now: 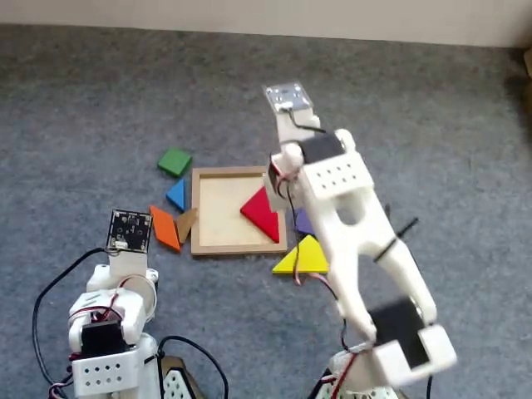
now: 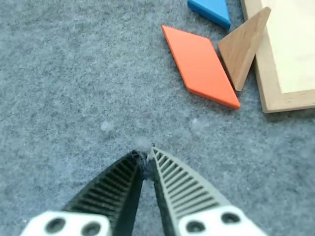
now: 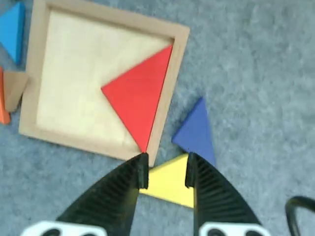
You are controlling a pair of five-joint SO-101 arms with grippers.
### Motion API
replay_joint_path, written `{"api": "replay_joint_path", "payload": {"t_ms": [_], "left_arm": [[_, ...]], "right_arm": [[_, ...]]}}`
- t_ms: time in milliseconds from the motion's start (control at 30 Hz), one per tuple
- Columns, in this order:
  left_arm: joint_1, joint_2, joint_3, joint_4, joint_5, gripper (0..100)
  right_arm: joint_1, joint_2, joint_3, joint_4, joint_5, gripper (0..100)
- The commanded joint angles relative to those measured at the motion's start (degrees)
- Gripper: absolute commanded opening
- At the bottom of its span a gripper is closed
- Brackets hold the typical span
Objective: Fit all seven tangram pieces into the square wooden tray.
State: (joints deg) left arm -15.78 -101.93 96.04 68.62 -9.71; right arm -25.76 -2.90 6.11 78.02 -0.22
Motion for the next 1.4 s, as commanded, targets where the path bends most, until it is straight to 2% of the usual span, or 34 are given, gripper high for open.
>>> {"api": "replay_joint_path", "payload": {"t_ms": [0,133,300,500,600,767,933,1067,1133,1300,1367], "left_arm": [[-1.1,-2.51,1.1,-0.79,-0.18,1],[-1.1,-2.51,1.1,-0.79,-0.18,1],[-1.1,-2.51,1.1,-0.79,-0.35,1],[-1.1,-2.51,1.1,-0.79,-0.35,1],[-1.01,-2.51,1.1,-1.05,-0.35,1],[-1.01,-2.51,1.1,-1.14,-0.35,1],[-0.84,-2.51,1.1,-1.14,-0.35,1],[-0.84,-2.51,1.1,-1.14,-0.35,1],[-0.84,-2.51,1.1,-1.14,-0.35,1],[-0.84,-2.51,1.1,-1.14,-0.35,1],[-0.84,-2.51,1.1,-1.14,-0.35,1]], "right_arm": [[0.92,-11.65,6.99,0.04,1.49,13.0],[3.03,-19.47,13.58,0.04,7.65,13.0],[7.78,-26.95,21.32,0.04,10.55,13.0],[8.31,-29.93,29.49,0.04,13.45,13.5],[7.96,-29.67,31.69,-0.13,13.54,17.6],[4.7,-29.58,37.23,-6.99,13.27,29.3],[-0.75,-29.49,41.45,-13.85,13.19,29.3],[-2.07,-29.49,42.15,-19.47,10.99,29.2],[-2.07,-29.41,42.07,-21.58,8.88,27.2],[-3.21,-29.41,41.89,-24.66,8.79,9.5],[-4.09,-29.41,41.89,-24.66,8.79,7.0]]}}
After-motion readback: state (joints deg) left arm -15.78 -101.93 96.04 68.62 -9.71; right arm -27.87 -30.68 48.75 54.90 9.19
